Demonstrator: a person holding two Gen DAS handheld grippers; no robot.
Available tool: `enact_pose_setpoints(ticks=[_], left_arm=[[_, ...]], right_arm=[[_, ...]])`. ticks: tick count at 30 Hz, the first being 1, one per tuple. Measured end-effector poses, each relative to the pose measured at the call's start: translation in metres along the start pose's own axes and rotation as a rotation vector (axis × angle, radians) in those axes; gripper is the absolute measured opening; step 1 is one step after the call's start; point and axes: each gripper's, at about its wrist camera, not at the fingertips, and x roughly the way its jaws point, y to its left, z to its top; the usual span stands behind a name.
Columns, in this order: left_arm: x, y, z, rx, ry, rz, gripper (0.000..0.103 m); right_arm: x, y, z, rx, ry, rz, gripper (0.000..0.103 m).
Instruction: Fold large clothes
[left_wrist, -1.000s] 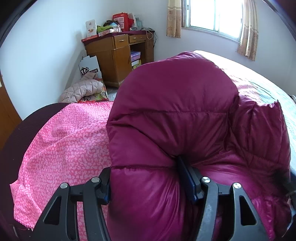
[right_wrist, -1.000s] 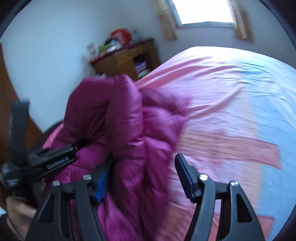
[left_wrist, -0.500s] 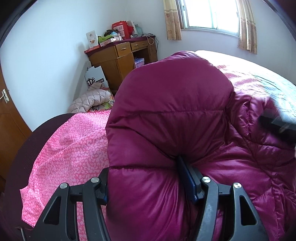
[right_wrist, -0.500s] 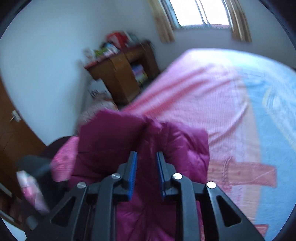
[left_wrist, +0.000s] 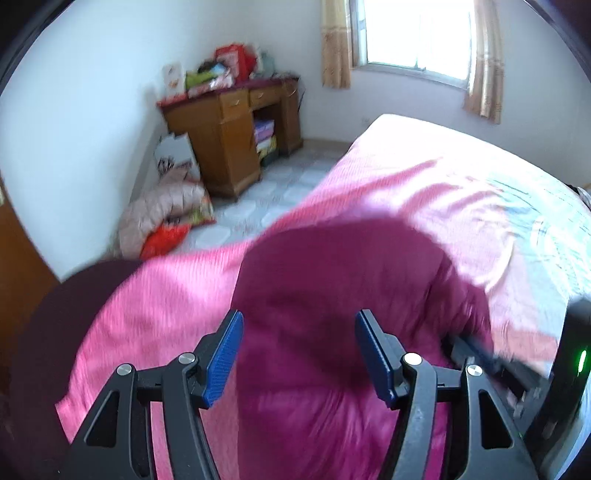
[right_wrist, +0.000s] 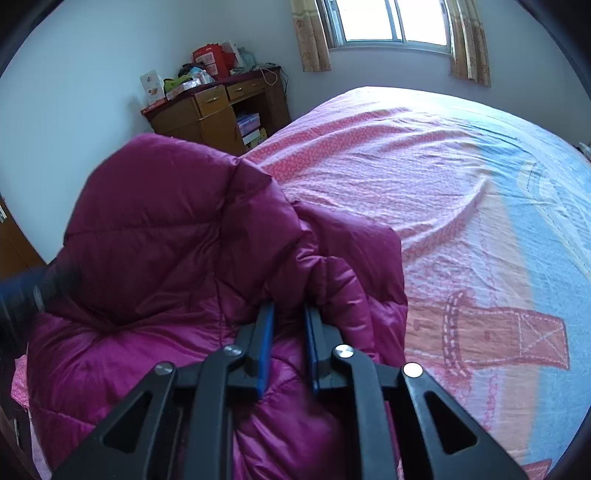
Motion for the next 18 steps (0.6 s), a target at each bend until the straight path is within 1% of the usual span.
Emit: enact_pose_setpoints(ticks=[3,6,8,9,10,13,15,18], left_arm=[[0.028,-0.010,0.022,0.029,0.030,-0.003,0.064],[0.068,-0.026,0.027,0.104,0.050,0.095,0.064],[0.086,-0.030,0.022,0.117,0.073,0.107,0.065],[0.091,-0.030,0.021,0.117,0.077,0.108,0.066],[0.095,-0.029,0.019,0.112,0.072,0.105,0.066],[0.104,-0.025,0.012,0.091,0.060,0.092,0.067],[0.110,-0.023,0.012,0.081,0.064,0.086,0.067],[0.109,-0.025,0.009,0.092,0.051,0.106,0.067]], right_arm=[[0.001,-0.004,-0.001,0.007,-0.002,0.008,0.016],[0.001,-0.005,-0.001,0.007,-0.001,0.008,0.016],[0.001,-0.009,0.000,0.011,0.002,0.012,0.016],[0.001,-0.012,0.000,0.018,0.003,0.017,0.016],[0.009,-0.012,0.008,0.023,0.006,0.024,0.016],[0.008,-0.019,0.007,0.047,0.010,0.046,0.016],[0.008,-0.019,0.007,0.042,0.009,0.038,0.016],[0.007,-0.018,0.007,0.027,0.010,0.021,0.016]])
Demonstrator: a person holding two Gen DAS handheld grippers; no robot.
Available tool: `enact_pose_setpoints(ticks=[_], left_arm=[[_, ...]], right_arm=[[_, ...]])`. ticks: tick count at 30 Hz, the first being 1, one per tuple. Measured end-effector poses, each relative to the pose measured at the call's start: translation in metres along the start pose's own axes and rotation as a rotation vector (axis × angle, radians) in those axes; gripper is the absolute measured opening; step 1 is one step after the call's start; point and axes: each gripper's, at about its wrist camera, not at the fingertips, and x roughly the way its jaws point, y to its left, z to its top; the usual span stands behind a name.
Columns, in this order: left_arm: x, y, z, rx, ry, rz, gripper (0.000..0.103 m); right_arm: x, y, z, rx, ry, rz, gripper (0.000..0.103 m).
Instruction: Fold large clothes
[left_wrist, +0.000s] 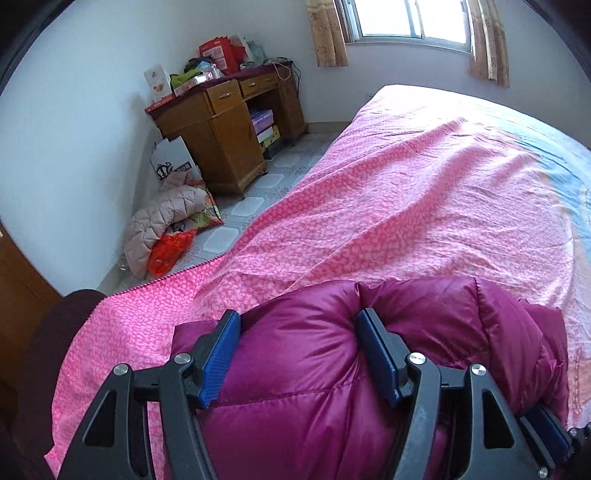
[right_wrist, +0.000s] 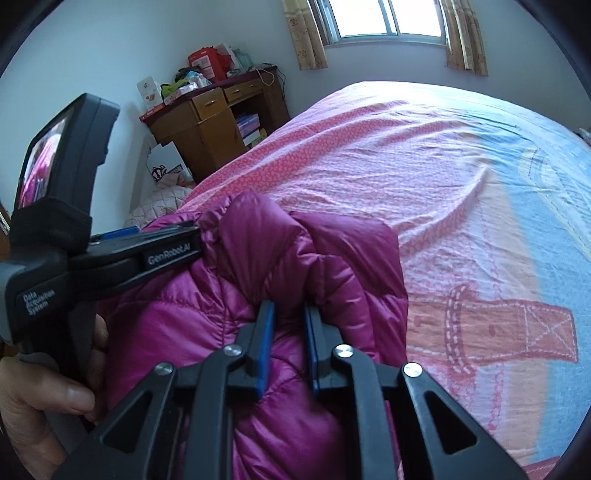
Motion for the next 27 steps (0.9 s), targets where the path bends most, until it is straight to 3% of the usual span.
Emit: enact_pose_setpoints(ticks=[5,9,13,19,20,22,23,24,27], left_arm=[[-0.011,0.005,-0.001,-0.015,0.008,-0.012,0.067],[-0.051,0.013,-0.012,0.009,-0.009,-0.019,0.067],[-0.097,0.027,-0.040,0.000,-0.019,-0.030,0.068],[-0.126,0.044,-0.092,-0.034,0.045,-0.021,0.070],[-0.130,0.045,-0.100,-0.035,0.040,-0.011,0.070],[-0.136,0.049,-0.112,-0.048,0.043,-0.011,0.071],[-0.139,0.051,-0.117,-0.061,0.048,-0.020,0.073],[-0.141,0.053,-0.122,-0.073,0.051,-0.026,0.075],[-0.147,0.059,-0.135,-0.114,0.047,-0.041,0.081]], right_arm=[[0.003,0.004,0.003,-0.015,0.000,-0.013,0.016],[0.004,0.005,0.003,-0.031,-0.004,-0.032,0.016],[0.005,0.008,0.006,-0.035,-0.006,-0.045,0.016],[-0.003,0.020,0.007,-0.095,0.014,-0.115,0.021],[-0.010,0.020,0.006,-0.099,0.016,-0.121,0.027],[-0.028,0.017,-0.001,-0.083,-0.008,-0.129,0.050],[-0.039,0.014,-0.007,-0.063,-0.025,-0.141,0.080],[-0.047,0.011,-0.012,-0.036,-0.037,-0.155,0.103],[-0.075,0.002,-0.037,0.038,-0.068,-0.080,0.103]])
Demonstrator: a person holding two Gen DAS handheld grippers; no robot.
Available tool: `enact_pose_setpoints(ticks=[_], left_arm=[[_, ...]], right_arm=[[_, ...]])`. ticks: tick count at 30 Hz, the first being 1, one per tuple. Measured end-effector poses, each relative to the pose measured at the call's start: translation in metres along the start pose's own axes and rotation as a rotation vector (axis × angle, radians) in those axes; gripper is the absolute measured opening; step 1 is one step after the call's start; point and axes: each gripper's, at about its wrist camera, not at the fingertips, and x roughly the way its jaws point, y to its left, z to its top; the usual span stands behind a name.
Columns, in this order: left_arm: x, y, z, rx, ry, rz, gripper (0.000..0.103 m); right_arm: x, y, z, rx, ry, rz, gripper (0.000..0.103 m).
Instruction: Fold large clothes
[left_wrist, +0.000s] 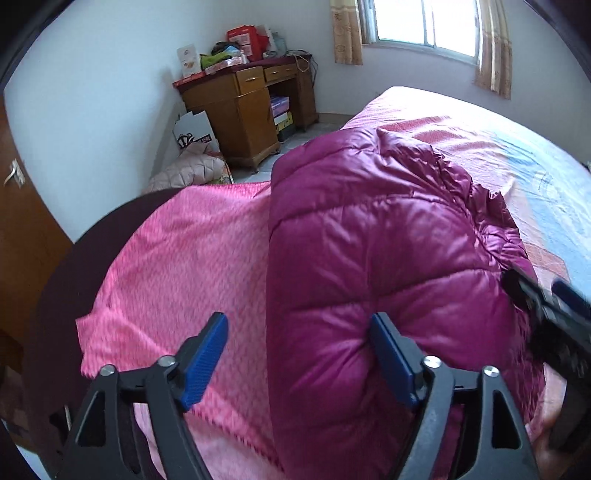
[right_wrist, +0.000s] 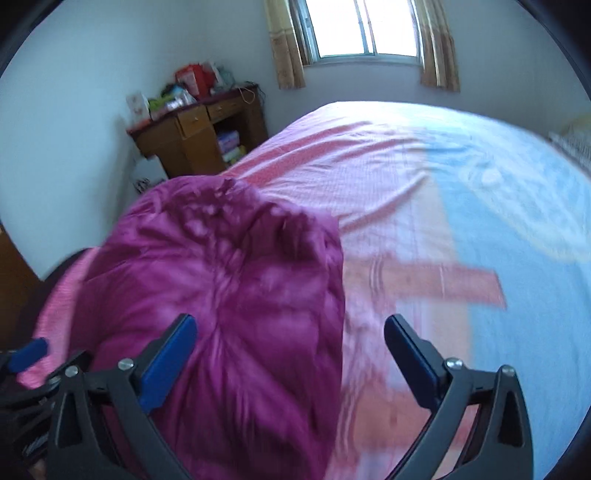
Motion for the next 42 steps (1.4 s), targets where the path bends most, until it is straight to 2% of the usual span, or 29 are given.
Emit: enact_pose_setpoints(ticks=[3,5,6,9,16,20,21,23,25,28,30,36,37,42], left_arm=[[0.000,0.008,-0.008,-0.055,0.014,-0.040,0.082],[0.001,0.013,-0.013,-0.088,0.026,-0.061,0.090],[0.001,0.015,-0.016,-0.098,0.032,-0.069,0.091],[0.003,0.021,-0.023,-0.128,0.063,-0.156,0.091],[0.002,0.034,-0.042,-0.178,0.194,-0.325,0.092],[-0.011,0.037,-0.049,-0.200,0.226,-0.412,0.092],[-0.016,0.039,-0.051,-0.217,0.211,-0.442,0.092],[-0.029,0.039,-0.052,-0.213,0.178,-0.451,0.092],[-0.046,0.036,-0.051,-0.172,0.125,-0.426,0.092],[-0.078,0.036,-0.051,-0.124,-0.001,-0.373,0.092],[-0.095,0.038,-0.050,-0.118,-0.067,-0.380,0.092],[-0.127,0.041,-0.046,-0.104,-0.151,-0.401,0.093],[-0.130,0.041,-0.044,-0.097,-0.159,-0.422,0.093],[-0.131,0.055,-0.039,-0.176,-0.108,-0.715,0.094]], right_arm=[[-0.015,0.001,-0.017,0.008,-0.009,0.006,0.103],[-0.026,0.004,-0.026,0.010,-0.027,0.003,0.103],[-0.030,0.006,-0.031,0.011,-0.030,0.009,0.103],[-0.043,0.014,-0.043,0.000,-0.029,0.022,0.103],[-0.071,0.033,-0.062,-0.067,-0.061,0.039,0.103],[-0.089,0.041,-0.064,-0.091,-0.100,0.043,0.103],[-0.093,0.042,-0.064,-0.097,-0.108,0.042,0.103],[-0.104,0.045,-0.065,-0.105,-0.130,0.036,0.103],[-0.113,0.044,-0.065,-0.108,-0.151,0.030,0.103],[-0.131,0.045,-0.063,-0.102,-0.190,0.031,0.103],[-0.142,0.045,-0.062,-0.099,-0.218,0.036,0.103],[-0.177,0.048,-0.057,-0.100,-0.313,0.041,0.103],[-0.183,0.049,-0.056,-0.103,-0.327,0.040,0.103],[-0.207,0.050,-0.052,-0.101,-0.402,0.046,0.103]])
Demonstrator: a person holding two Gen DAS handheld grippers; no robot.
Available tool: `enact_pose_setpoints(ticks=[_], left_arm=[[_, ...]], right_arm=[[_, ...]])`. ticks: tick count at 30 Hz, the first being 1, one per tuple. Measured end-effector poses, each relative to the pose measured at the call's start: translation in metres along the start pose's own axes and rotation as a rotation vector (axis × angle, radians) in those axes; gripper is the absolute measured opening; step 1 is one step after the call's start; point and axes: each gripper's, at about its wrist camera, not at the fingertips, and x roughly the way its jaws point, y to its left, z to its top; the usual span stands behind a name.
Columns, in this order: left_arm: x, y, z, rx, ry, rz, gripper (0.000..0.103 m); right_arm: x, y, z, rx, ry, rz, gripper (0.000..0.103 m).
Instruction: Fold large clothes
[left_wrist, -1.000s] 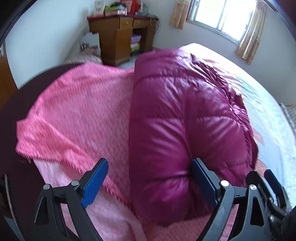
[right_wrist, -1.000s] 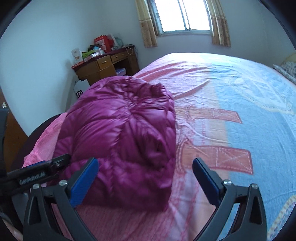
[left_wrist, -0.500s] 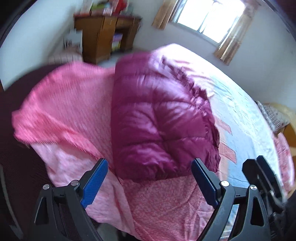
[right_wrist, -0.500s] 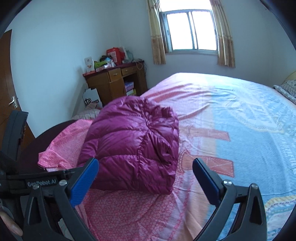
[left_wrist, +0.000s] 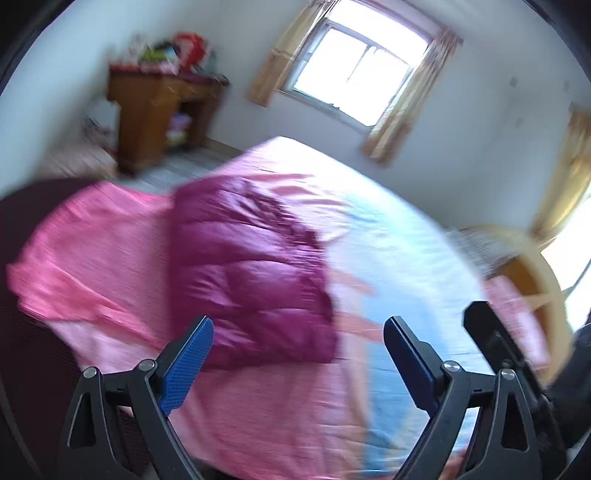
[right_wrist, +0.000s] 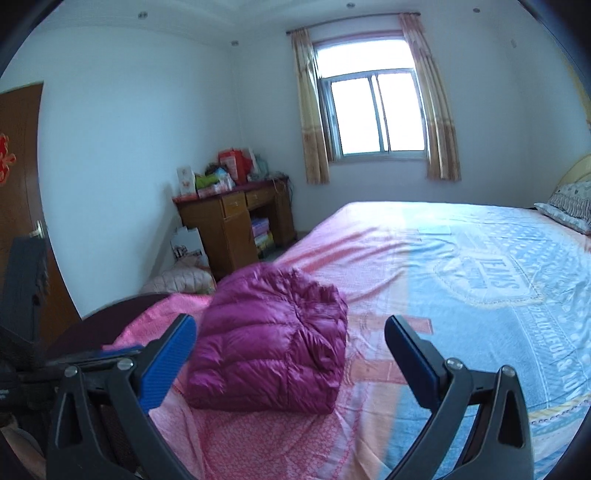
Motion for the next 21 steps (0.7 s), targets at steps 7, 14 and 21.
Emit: enact_pose_setpoints(ticks=[7,14,21], left_arm=[[-0.011,0.021,0.004,-0.238,-0.037,-0.267,0.102],[-0.024,0.010,0.009,-0.157,-0.145,-0.090,0.102],[-0.043,-0.029,0.007,0.086,-0.299,0.181,0.102]], right_arm=[[-0.018,-0.007,0.008,0.012,-0.083,-0.031,0.103],[-0.015,-0.017,0.007,0.045,-0.089,-0.031,0.103],[-0.026,-0.022,0.007,0.053,-0.133,-0.032,0.103]])
